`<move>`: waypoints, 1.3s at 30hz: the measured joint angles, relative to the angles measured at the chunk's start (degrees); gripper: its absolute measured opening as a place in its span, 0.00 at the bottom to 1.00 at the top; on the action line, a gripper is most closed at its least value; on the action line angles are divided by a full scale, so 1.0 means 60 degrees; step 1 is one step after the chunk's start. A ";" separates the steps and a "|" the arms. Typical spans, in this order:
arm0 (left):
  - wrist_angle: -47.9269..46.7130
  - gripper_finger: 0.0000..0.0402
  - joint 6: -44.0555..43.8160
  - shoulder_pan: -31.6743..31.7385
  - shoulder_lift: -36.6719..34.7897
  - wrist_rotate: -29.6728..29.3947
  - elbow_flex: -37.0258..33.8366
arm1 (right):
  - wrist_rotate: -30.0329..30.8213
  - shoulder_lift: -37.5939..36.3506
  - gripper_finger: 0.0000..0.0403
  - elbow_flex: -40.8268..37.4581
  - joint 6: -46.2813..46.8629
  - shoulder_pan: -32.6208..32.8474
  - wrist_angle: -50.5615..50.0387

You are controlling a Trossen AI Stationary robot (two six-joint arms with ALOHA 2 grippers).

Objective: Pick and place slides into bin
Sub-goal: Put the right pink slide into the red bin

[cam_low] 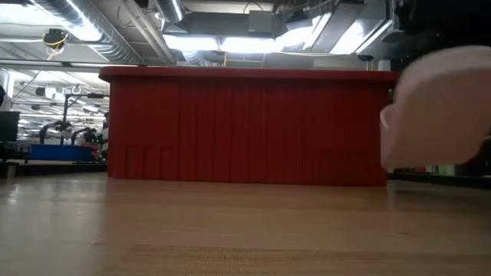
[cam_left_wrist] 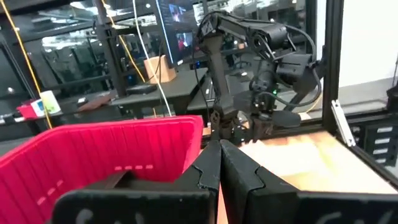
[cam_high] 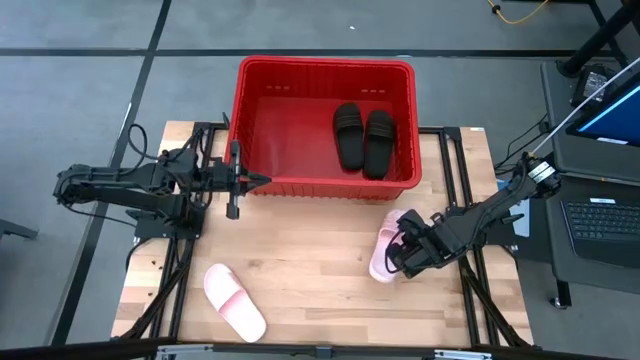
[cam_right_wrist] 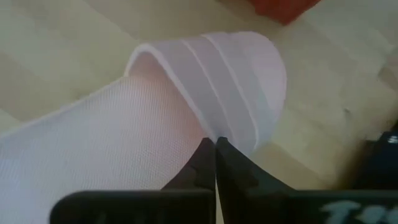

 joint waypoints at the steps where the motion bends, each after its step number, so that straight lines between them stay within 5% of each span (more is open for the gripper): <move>1: 0.0036 0.00 -0.0119 0.0000 0.0034 0.0000 0.0000 | 0.0012 -0.0002 0.00 0.0114 -0.0002 -0.0049 -0.0147; 8: -0.0338 0.00 -0.0647 -0.0084 0.0815 0.0063 0.0404 | 0.0017 0.0010 0.00 0.0865 -0.0390 -0.0504 -0.0445; 22: -0.3954 0.00 0.0176 -0.0324 0.3226 0.0085 0.3909 | 0.1262 0.0066 0.00 0.2131 -0.2579 -0.1315 0.0036; 31: -0.4865 0.00 0.0330 -0.0394 0.4135 0.0011 0.5438 | 0.1586 0.0066 0.00 0.2804 -0.4252 -0.1440 0.1425; 39: -0.4894 0.00 0.0333 -0.0404 0.4204 -0.0029 0.5523 | 0.1576 0.0066 0.00 0.3293 -0.6238 -0.1407 0.3155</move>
